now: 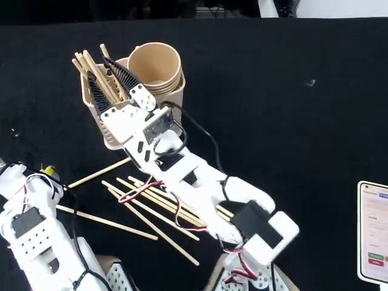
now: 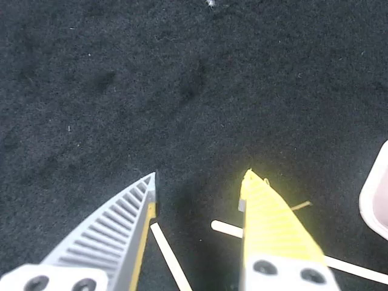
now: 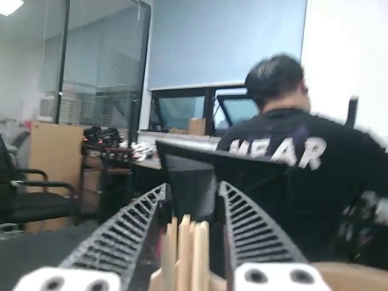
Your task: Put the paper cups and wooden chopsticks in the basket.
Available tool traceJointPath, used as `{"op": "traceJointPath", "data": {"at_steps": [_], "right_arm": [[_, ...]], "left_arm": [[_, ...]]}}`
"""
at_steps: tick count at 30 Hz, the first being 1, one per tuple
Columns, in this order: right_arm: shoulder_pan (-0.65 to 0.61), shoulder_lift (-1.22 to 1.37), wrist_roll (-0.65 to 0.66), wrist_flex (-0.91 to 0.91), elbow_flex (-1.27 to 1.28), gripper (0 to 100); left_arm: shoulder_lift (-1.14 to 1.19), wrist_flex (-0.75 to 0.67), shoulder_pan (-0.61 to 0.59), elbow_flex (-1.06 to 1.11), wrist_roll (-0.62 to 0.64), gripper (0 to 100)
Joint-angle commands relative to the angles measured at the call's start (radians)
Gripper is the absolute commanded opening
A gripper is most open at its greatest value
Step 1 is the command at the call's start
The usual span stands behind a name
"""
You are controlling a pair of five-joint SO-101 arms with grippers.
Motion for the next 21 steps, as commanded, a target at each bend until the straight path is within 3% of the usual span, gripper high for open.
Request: {"op": "traceJointPath", "data": {"at_steps": [1,4,7,10,15,18,21], "right_arm": [[-0.029,-0.157,0.135,-0.012,0.061,7.5],[-0.071,-0.295,0.226,0.044,0.183,5.7],[-0.086,-0.461,0.21,0.267,0.237,5.7],[-0.069,-0.665,0.081,0.661,0.242,5.7],[-0.057,-1.009,-0.199,1.502,0.16,5.7],[-0.061,-1.125,-0.172,1.863,0.16,5.7],[-0.055,-1.162,-0.091,2.007,0.226,5.8]], "left_arm": [[-0.006,-0.017,-0.002,-0.008,0.006,23],[-0.006,-0.017,-0.002,-0.008,0.006,23],[-0.006,-0.017,-0.001,-0.01,0.006,23],[-0.006,-0.017,-0.001,-0.01,0.006,23],[-0.006,-0.017,-0.001,-0.008,0.006,23],[-0.006,-0.017,-0.001,-0.008,0.006,23],[-0.006,-0.017,-0.001,-0.008,0.006,23]]}}
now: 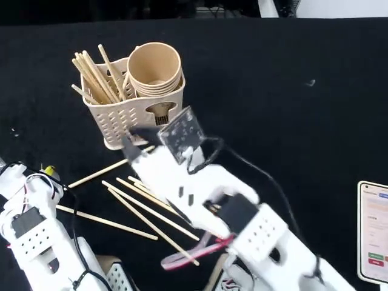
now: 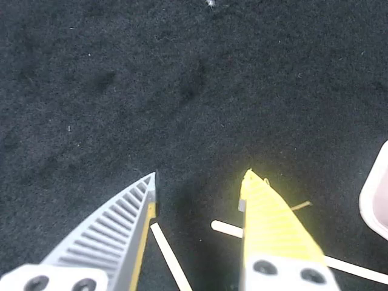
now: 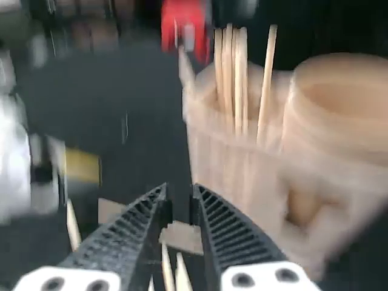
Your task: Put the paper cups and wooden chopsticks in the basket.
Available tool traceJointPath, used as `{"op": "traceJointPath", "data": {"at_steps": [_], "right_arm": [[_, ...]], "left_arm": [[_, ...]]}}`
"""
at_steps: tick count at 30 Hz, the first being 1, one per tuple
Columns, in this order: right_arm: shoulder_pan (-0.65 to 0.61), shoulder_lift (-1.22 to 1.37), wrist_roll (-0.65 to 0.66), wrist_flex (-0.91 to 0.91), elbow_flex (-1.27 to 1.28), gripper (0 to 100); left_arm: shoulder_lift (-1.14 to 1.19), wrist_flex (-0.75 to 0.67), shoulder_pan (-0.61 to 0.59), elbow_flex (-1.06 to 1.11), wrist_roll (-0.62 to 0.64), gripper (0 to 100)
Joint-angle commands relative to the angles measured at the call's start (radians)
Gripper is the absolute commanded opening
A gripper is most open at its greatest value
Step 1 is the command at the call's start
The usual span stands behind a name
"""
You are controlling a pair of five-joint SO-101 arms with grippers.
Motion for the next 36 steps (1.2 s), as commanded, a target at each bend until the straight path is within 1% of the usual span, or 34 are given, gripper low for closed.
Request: {"op": "traceJointPath", "data": {"at_steps": [1,3,5,6,8,10,12,14,17,19,23,27,29,31,32,33,34,36], "right_arm": [[0.015,-0.065,0.072,0.242,0.051,5.8],[0.017,-0.054,0.08,0.227,0.15,5.8],[0.018,-0.035,0.086,0.146,0.266,6.4],[0.02,-0.019,0.089,0.107,0.32,8.4],[0.048,0.021,0.089,0.058,0.392,16.5],[0.089,0.074,0.089,0.071,0.397,25.0],[0.13,0.137,0.121,0.1,0.377,28.7],[0.158,0.211,0.196,0.118,0.357,27.2],[0.164,0.337,0.293,0.129,0.343,23.0],[0.164,0.41,0.322,0.146,0.298,21.1],[0.164,0.55,0.321,0.216,0.174,20.4],[0.164,0.679,0.321,0.256,0.113,19.8],[0.166,0.717,0.321,0.252,0.105,14.5],[0.166,0.711,0.321,0.241,0.099,2.5],[0.166,0.699,0.321,0.242,0.096,0.7],[0.166,0.685,0.321,0.252,0.093,3.4],[0.166,0.668,0.322,0.264,0.091,3.4],[0.164,0.625,0.327,0.292,0.082,0.8]], "left_arm": [[-0.006,-0.017,-0.001,-0.008,0.006,23],[-0.006,-0.017,-0.001,-0.008,0.006,23],[-0.006,-0.017,-0.001,-0.008,0.006,23],[-0.006,-0.017,-0.001,-0.008,0.006,23],[-0.006,-0.017,-0.001,-0.008,0.006,23],[-0.006,-0.017,-0.001,-0.008,0.006,23],[-0.006,-0.017,-0.001,-0.008,0.006,23],[-0.006,-0.017,-0.001,-0.008,0.006,23],[-0.006,-0.017,-0.001,-0.008,0.006,23],[-0.006,-0.017,-0.001,-0.008,0.006,23],[-0.006,-0.017,-0.001,-0.008,0.006,23],[-0.006,-0.017,-0.001,-0.008,0.006,23],[-0.006,-0.017,-0.001,-0.008,0.006,23],[-0.006,-0.017,-0.001,-0.008,0.006,23],[-0.006,-0.017,-0.001,-0.008,0.006,23],[-0.006,-0.017,-0.001,-0.008,0.006,23],[-0.006,-0.017,-0.001,-0.008,0.006,23],[-0.006,-0.017,-0.001,-0.008,0.006,23]]}}
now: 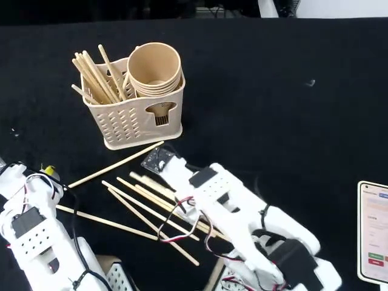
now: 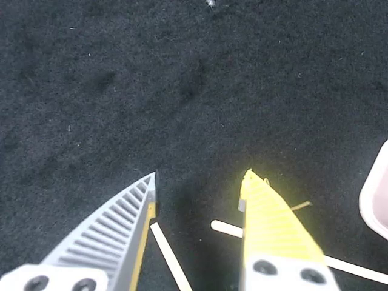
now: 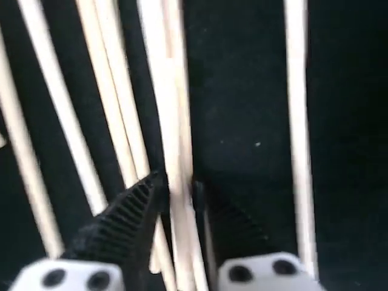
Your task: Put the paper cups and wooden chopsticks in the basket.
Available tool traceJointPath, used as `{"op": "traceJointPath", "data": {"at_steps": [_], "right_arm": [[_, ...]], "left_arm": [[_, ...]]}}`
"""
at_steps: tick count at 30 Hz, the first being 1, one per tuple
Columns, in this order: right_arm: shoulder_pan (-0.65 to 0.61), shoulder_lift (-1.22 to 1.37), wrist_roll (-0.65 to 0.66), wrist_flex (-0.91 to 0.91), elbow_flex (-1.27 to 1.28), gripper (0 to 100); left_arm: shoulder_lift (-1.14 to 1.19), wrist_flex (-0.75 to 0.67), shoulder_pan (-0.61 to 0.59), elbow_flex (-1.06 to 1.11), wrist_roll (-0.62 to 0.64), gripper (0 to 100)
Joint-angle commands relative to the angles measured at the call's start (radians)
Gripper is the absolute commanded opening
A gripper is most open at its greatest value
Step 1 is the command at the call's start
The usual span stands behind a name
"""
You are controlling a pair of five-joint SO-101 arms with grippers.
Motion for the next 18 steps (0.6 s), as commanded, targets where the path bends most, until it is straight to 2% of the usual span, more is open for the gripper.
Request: {"op": "traceJointPath", "data": {"at_steps": [1,9,18], "right_arm": [[0.005,-0.087,0.017,0.063,-0.035,1.3],[0.005,-0.331,0.041,0.218,-0.116,1.0],[-0.002,-0.524,0.06,0.157,-0.303,1.0]], "left_arm": [[-0.006,-0.017,-0.001,-0.008,0.006,23],[-0.006,-0.017,-0.001,-0.008,0.006,23],[-0.006,-0.017,-0.001,-0.01,0.006,23]]}}
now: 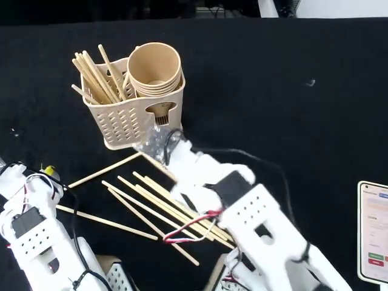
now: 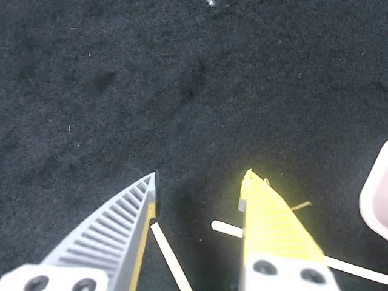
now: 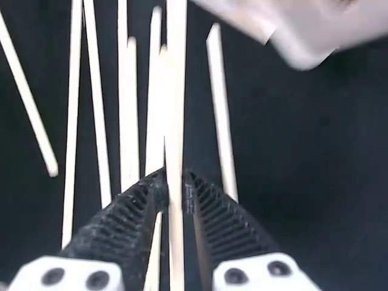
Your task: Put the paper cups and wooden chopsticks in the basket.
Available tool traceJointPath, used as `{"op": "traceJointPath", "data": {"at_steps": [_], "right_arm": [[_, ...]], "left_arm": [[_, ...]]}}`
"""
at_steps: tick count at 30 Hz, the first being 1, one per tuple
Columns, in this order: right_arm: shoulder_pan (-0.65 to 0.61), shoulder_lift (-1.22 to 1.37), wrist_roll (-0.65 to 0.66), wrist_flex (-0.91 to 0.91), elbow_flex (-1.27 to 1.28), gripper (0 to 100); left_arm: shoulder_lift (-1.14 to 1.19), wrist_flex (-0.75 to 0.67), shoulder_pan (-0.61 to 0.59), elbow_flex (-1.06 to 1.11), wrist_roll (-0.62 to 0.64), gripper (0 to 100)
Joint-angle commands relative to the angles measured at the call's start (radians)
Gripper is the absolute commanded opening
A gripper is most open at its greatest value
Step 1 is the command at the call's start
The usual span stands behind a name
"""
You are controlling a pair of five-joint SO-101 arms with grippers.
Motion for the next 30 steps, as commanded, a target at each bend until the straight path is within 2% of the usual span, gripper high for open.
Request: {"op": "traceJointPath", "data": {"at_steps": [1,6,10,19,26,30], "right_arm": [[0.002,-0.067,0.006,-0.054,-0.137,1.0],[-0.057,-0.068,-0.06,-0.091,-0.308,1.0],[-0.109,-0.067,-0.092,-0.207,-0.423,1.0],[-0.109,0.016,-0.233,-0.876,-0.41,1.0],[-0.104,0.237,-0.253,-1.255,-0.424,1.1],[-0.075,0.349,-0.253,-1.375,-0.424,1.1]], "left_arm": [[-0.006,-0.017,-0.002,-0.01,0.006,23],[-0.006,-0.017,-0.002,-0.01,0.006,23],[-0.006,-0.017,-0.002,-0.008,0.006,23],[-0.006,-0.017,-0.002,-0.008,0.006,23],[-0.006,-0.017,-0.002,-0.008,0.006,23],[-0.006,-0.017,-0.002,-0.008,0.006,23]]}}
